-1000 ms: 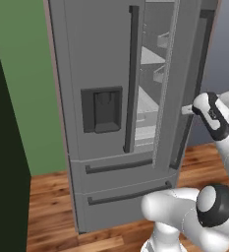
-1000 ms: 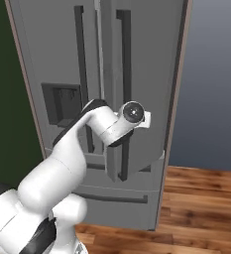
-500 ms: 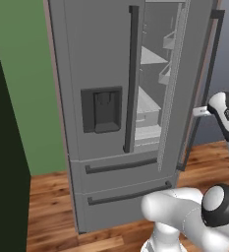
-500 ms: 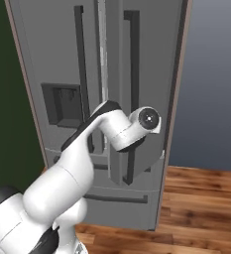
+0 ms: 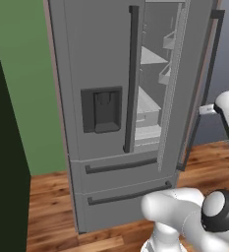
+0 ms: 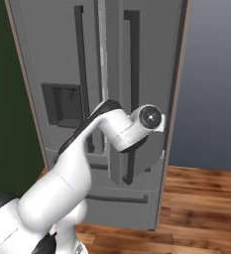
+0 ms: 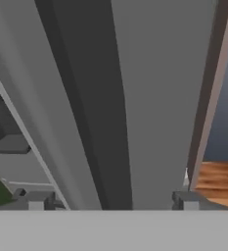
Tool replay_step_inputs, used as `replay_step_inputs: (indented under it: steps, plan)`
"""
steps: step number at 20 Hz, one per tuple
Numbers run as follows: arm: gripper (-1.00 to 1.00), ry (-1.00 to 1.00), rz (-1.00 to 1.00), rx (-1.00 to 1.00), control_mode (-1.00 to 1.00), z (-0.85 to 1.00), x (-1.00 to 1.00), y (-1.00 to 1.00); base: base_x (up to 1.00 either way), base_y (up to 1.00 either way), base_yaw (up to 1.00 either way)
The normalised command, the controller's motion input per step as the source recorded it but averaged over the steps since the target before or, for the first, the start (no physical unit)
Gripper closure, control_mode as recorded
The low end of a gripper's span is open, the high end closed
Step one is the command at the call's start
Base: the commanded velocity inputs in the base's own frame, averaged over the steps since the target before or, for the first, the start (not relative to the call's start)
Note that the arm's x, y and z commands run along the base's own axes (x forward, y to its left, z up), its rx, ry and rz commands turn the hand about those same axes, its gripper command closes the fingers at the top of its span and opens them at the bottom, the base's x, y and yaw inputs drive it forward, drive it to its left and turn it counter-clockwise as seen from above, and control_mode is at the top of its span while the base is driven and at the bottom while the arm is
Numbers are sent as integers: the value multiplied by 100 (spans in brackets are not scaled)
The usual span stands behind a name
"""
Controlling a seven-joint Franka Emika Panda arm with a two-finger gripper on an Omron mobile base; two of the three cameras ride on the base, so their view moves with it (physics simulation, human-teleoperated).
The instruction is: Place one of the steaks on the plate and the other in the bowl. Then place the bowl in the fridge.
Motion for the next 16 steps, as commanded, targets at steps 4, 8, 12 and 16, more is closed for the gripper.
replay_step_inputs:
  steps: [4, 8, 12, 16]
  plan:
    - [-100, 0, -12, -11, -100, 59, -73, -23, 0, 0, 0]
    - [-100, 14, -28, -20, -100, 0, -95, 73, 0, 0, 0]
    - [-100, 16, -28, -21, -100, 0, -100, 77, 0, 0, 0]
    - [-100, 22, -14, -42, -100, 0, -76, 97, 0, 0, 0]
